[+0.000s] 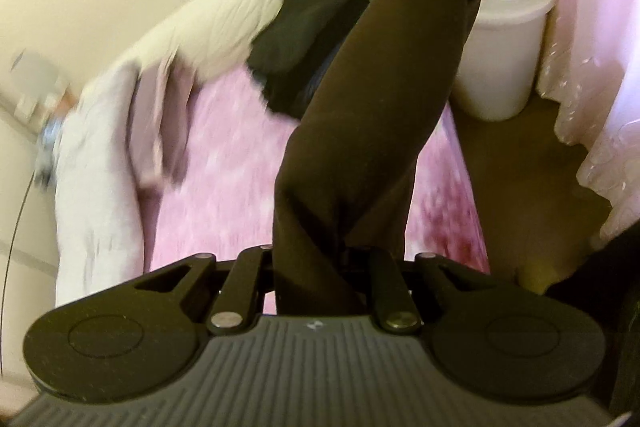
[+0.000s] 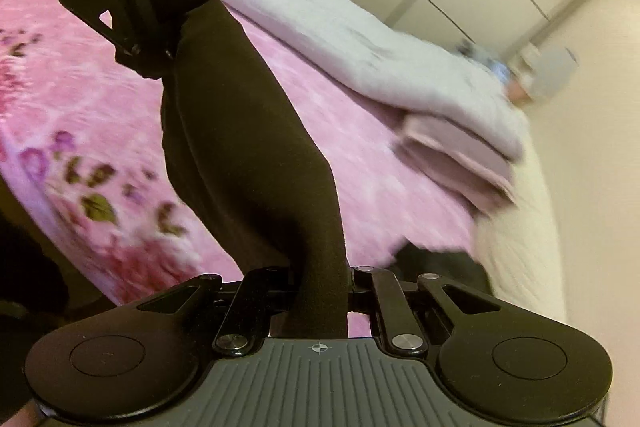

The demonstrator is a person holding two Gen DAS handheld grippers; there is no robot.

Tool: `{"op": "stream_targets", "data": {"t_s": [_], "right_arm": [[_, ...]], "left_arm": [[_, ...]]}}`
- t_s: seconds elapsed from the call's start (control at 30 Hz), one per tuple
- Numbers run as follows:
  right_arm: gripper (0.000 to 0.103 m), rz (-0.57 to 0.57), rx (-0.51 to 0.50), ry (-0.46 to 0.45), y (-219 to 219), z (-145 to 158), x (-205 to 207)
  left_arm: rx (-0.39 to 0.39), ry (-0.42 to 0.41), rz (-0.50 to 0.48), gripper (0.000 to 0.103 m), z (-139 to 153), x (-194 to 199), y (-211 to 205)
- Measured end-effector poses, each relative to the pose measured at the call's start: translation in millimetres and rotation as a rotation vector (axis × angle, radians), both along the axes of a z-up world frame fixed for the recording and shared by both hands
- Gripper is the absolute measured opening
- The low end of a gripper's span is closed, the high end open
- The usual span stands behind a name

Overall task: Fold clothes
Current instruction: 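Carry the hanging shirt with both grippers toward the stack of dark clothes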

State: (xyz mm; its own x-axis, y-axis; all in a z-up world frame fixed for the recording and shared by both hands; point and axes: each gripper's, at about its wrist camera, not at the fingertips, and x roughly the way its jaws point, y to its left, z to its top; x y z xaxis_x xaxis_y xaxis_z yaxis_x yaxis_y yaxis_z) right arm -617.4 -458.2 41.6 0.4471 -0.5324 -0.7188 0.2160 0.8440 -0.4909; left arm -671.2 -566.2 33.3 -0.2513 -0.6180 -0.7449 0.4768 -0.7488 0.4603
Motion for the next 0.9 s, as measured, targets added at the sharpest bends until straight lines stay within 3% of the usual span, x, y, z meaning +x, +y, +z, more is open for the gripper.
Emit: {"op": "stream_targets", "data": {"t_s": [0.27,0.4,0.6,0.77,0.9], "right_arm": [[0.011,-0.259,-0.072,0.025,-47.0,46.9,-56.2],[0.011,-0.311,-0.102,0.022,-90.2,65.2,-88.2],[0.011,-0.285,-0.130,0.011,-190.0,58.9,-146.3],[0.011,-0.180,-0.216,0.013,-334.9,43.9,-216.4],[0.011,-0.136,-0.362,-0.026,-421.3,39.6,-252.8]], "left_arm": [[-0.103,0.047,-0.232,0.012,17.0,-52.6,-71.7],[-0.140,0.047,-0.298,0.012,23.5,-77.0,-111.3],[-0.198,0.034,-0.268,0.012,26.3,-129.0,-207.3],[-0.288,-0.025,-0.185,0.013,28.8,-175.8,-307.0],[-0.293,-0.041,-0.133,0.012,-16.1,-207.2,-352.4]]}}
